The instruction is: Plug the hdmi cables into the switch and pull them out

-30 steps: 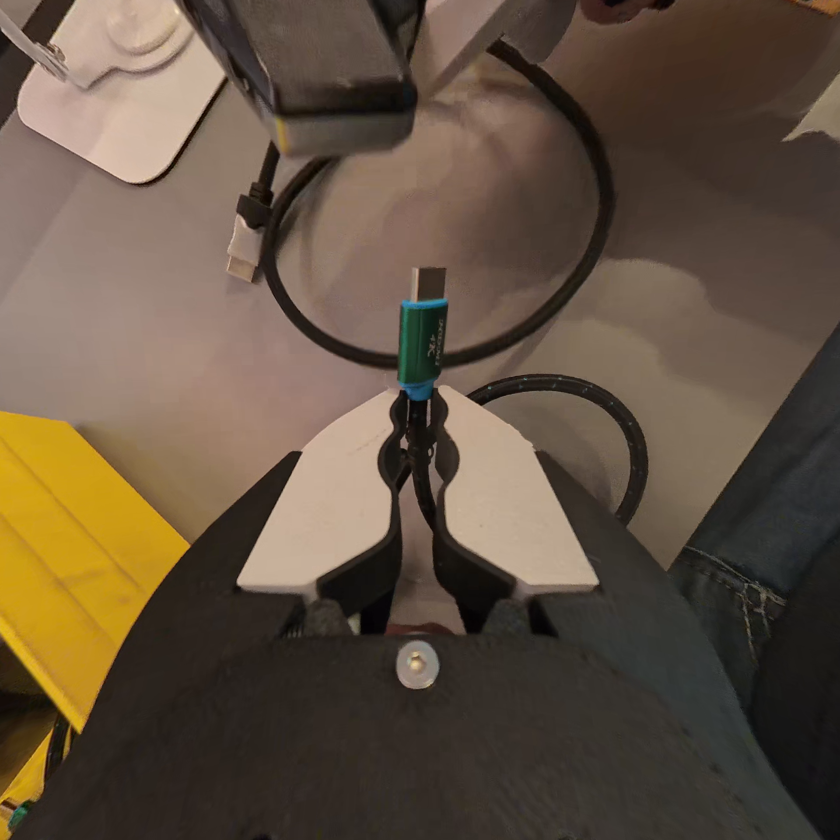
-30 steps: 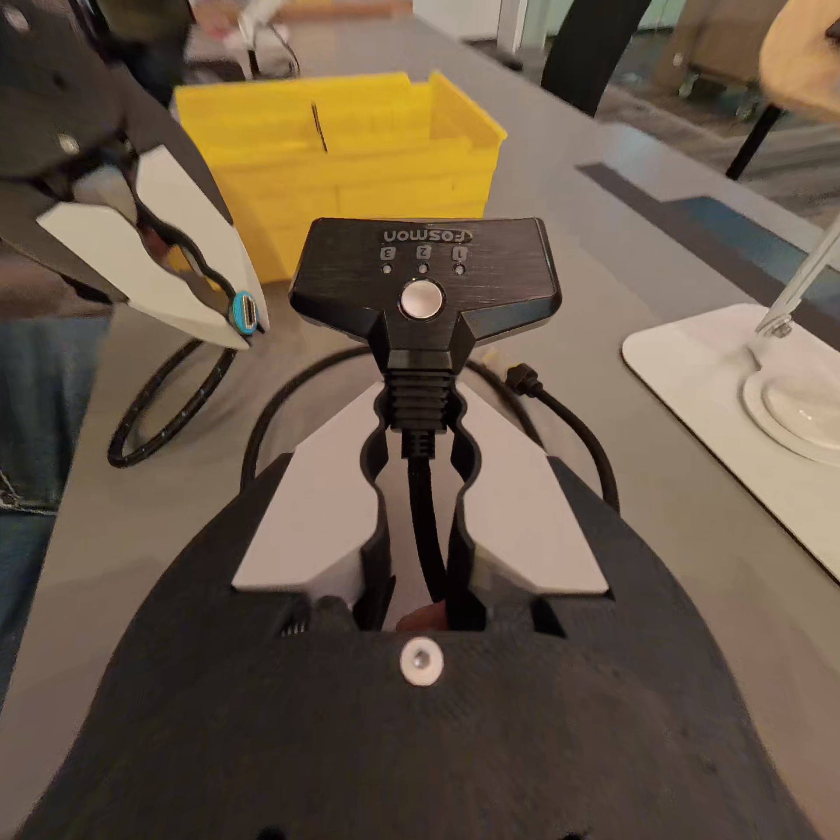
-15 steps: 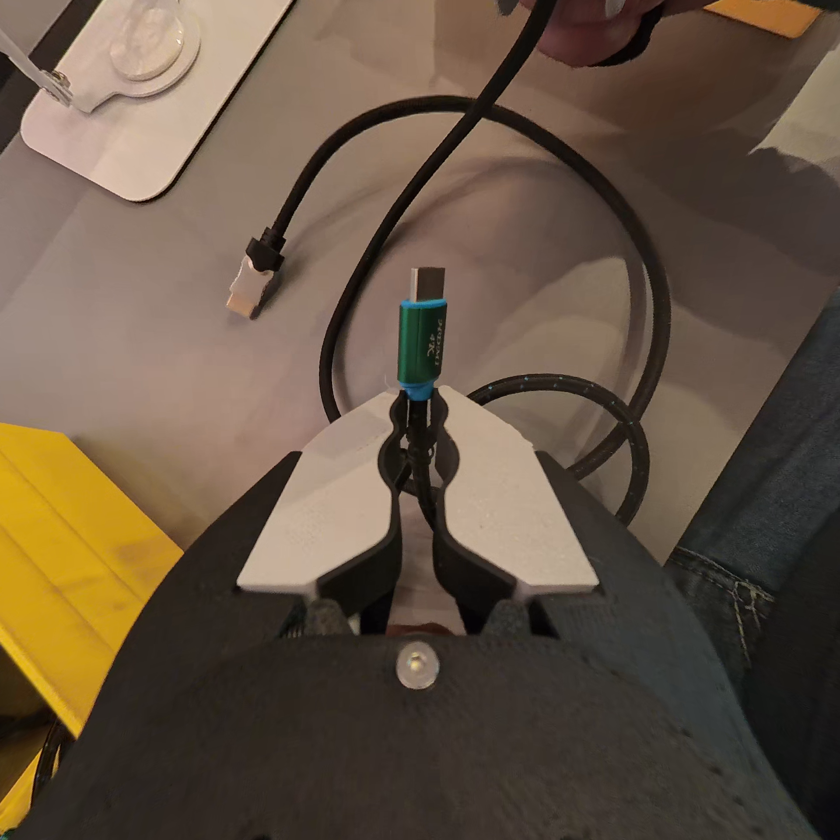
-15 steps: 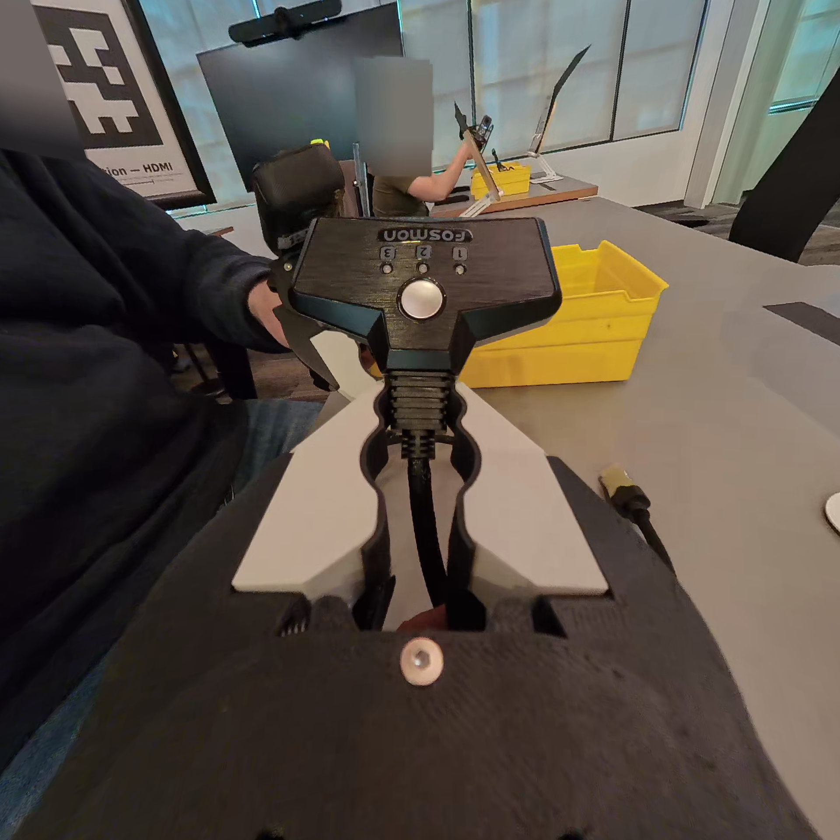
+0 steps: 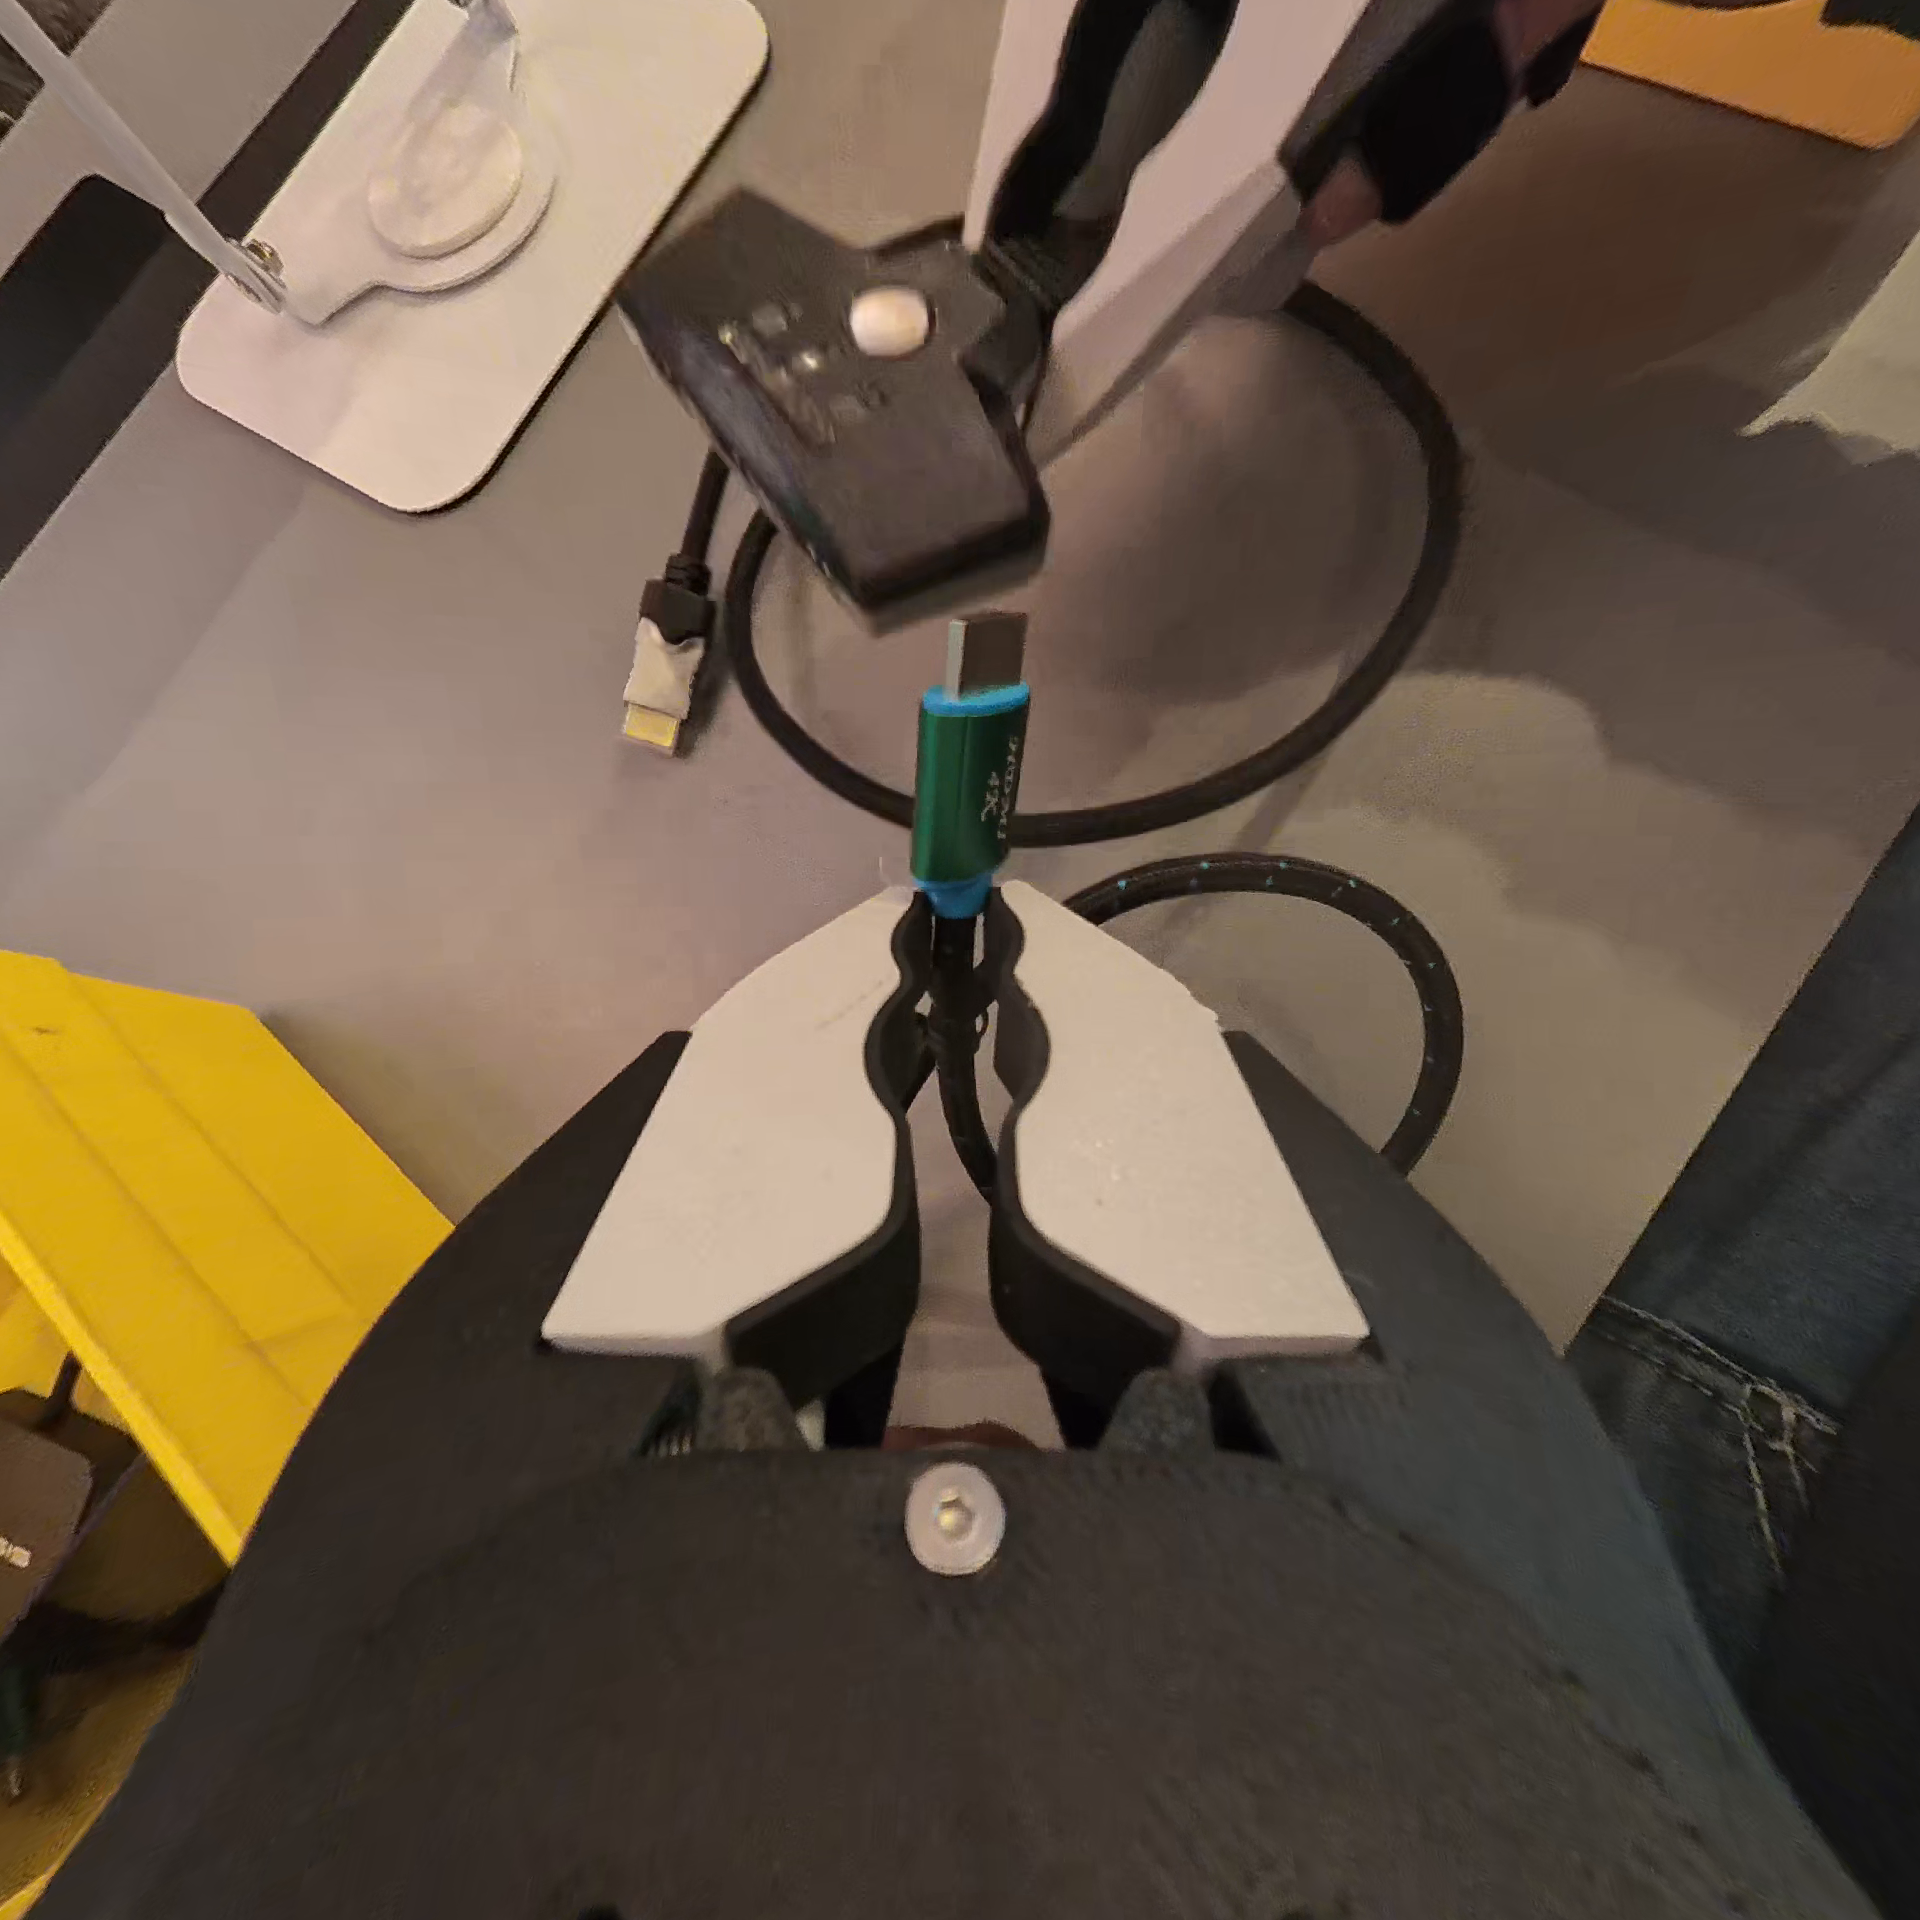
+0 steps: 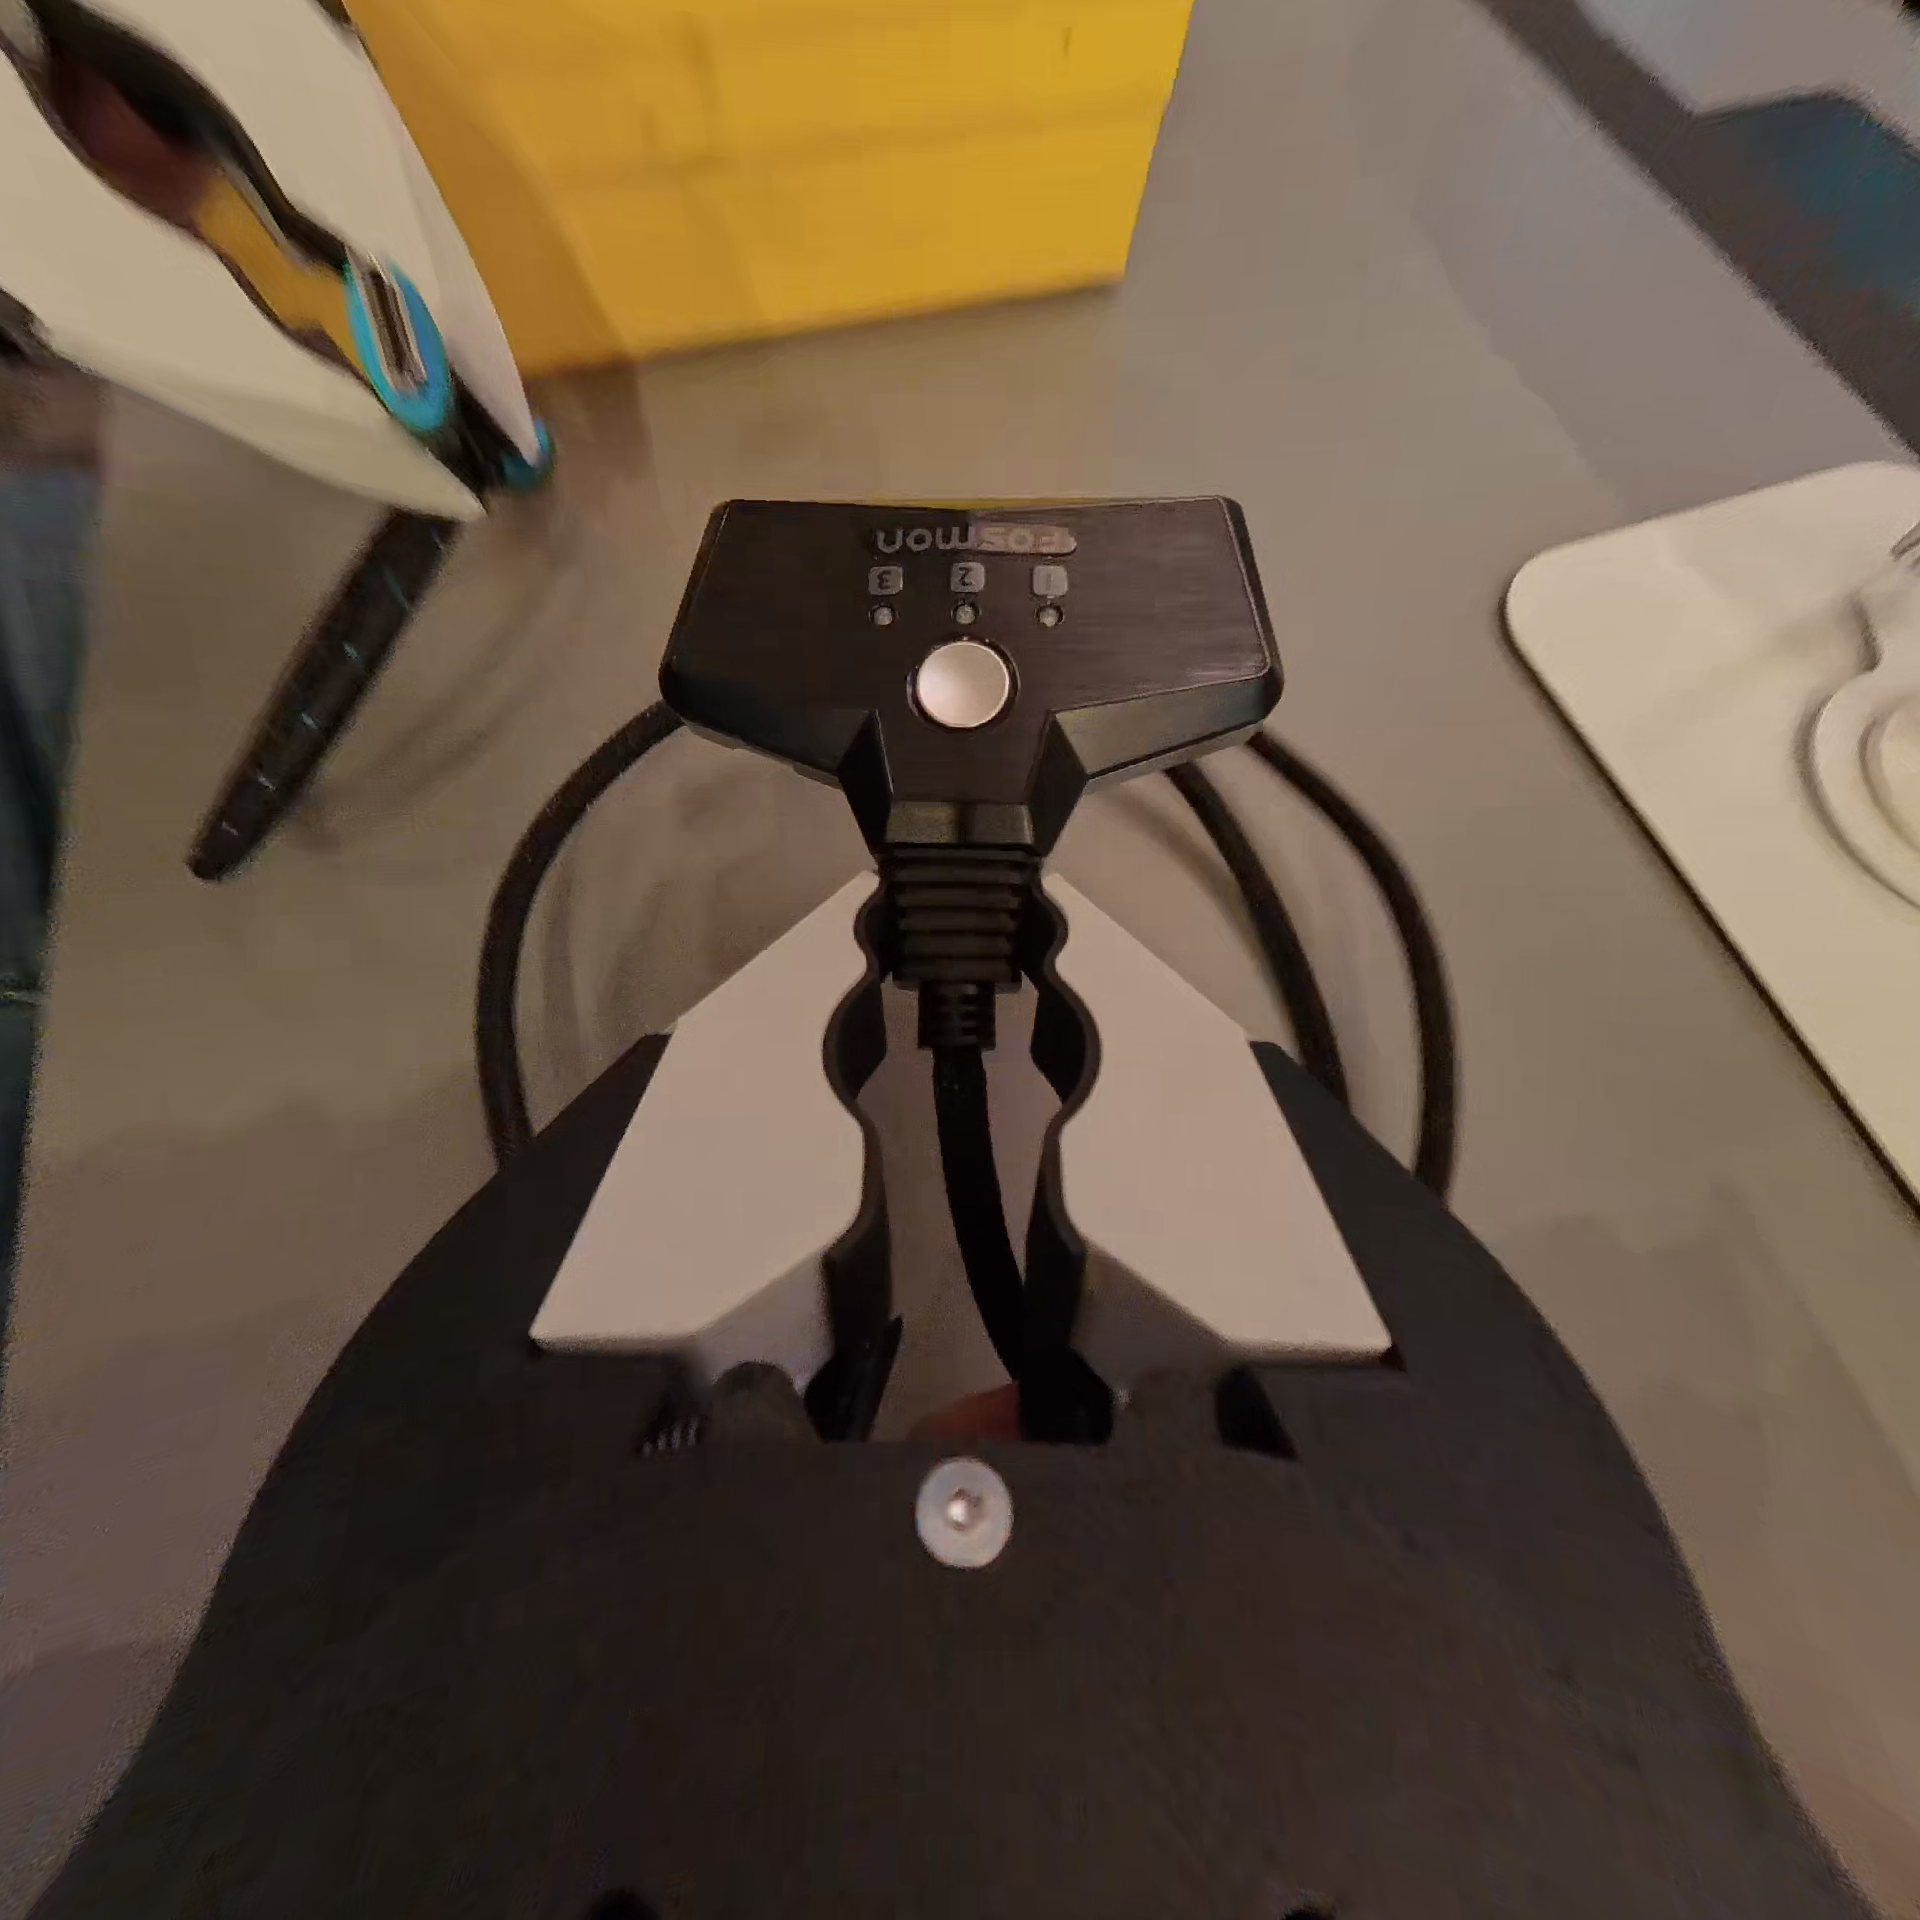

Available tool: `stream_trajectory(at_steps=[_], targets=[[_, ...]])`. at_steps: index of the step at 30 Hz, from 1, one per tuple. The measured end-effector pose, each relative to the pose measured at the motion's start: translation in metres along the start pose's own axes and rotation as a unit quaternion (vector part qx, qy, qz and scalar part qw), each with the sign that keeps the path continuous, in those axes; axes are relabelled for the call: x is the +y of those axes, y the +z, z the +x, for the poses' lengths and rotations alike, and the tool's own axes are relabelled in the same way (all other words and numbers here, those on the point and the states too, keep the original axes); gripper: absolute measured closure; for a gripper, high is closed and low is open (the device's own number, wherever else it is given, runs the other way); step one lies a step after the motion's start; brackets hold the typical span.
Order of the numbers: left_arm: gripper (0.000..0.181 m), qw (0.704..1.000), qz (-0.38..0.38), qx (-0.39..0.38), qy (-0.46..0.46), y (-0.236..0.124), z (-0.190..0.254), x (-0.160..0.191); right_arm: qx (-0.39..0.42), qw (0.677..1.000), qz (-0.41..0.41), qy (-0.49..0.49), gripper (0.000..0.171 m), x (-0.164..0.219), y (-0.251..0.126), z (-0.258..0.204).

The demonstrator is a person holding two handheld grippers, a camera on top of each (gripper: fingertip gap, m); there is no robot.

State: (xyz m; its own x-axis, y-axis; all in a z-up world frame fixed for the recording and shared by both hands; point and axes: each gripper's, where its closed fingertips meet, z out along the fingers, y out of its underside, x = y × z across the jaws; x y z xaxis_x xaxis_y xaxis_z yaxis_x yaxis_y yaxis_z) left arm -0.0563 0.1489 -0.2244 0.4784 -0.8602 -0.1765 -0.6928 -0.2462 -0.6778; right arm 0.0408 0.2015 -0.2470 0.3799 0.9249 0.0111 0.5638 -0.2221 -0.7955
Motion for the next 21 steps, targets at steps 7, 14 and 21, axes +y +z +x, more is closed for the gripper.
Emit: stream_trajectory(at_steps=[7,14,21], targets=[[0.172,1.000,-0.013,0.008,0.009,0.003,0.005,0.003,-0.018,0.995,-0.084,-0.056,0.150,0.028,0.014,-0.014],[0.172,0.998,-0.038,0.041,0.022,0.009,0.018,0.010,-0.042,0.985,-0.155,-0.063,0.142,0.048,0.016,-0.025],[0.172,0.995,-0.046,0.088,0.026,0.006,0.020,0.001,0.005,0.979,-0.122,-0.161,0.130,-0.003,-0.009,-0.031]])
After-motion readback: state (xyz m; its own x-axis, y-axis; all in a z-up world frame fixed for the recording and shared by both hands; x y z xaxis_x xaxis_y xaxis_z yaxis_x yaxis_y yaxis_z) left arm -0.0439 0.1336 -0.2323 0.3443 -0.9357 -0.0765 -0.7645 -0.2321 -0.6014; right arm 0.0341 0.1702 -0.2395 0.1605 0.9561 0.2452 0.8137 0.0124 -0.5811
